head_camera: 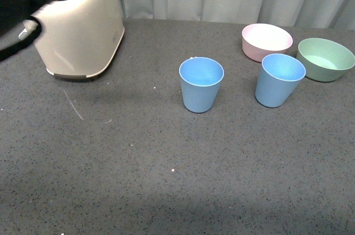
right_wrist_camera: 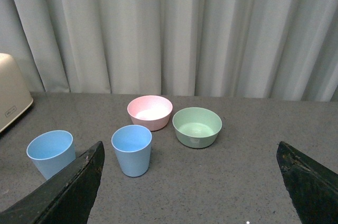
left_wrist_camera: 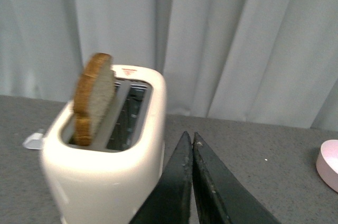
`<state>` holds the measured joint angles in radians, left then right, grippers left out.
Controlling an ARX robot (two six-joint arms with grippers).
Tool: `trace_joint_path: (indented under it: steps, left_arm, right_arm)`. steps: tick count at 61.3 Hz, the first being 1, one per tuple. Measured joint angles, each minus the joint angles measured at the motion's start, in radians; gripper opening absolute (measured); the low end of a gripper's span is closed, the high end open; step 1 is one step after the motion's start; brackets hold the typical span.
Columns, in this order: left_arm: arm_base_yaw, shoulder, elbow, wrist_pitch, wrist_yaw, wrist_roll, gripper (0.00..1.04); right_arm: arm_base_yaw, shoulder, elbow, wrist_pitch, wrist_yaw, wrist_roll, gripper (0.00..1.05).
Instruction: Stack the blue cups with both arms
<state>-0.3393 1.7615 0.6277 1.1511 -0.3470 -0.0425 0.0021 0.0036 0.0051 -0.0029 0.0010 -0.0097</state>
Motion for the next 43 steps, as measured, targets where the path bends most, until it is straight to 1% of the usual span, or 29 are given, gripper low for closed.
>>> trace_joint_path:
  steps: [1, 13, 20, 28, 43]
  left_arm:
    - [0.011, -0.024, -0.027, 0.009, 0.012, 0.003, 0.04]
    - [0.083, -0.183, -0.244, 0.026, 0.100, 0.024, 0.04]
    - [0.136, -0.325, -0.359, 0.012, 0.154, 0.031, 0.04]
    - [0.189, -0.460, -0.452, -0.040, 0.195, 0.033, 0.04]
    - [0.237, -0.661, -0.537, -0.155, 0.249, 0.034, 0.04]
  right_arm:
    - [0.000, 0.000, 0.000, 0.000, 0.000, 0.000, 0.95]
    - [0.000, 0.000, 0.000, 0.000, -0.002, 0.000, 0.95]
    - [0.000, 0.000, 0.000, 0.000, 0.000, 0.000, 0.95]
    - [0.000, 0.000, 0.000, 0.000, -0.002, 0.000, 0.95]
    - [0.000, 0.000, 0.000, 0.000, -0.002, 0.000, 0.95]
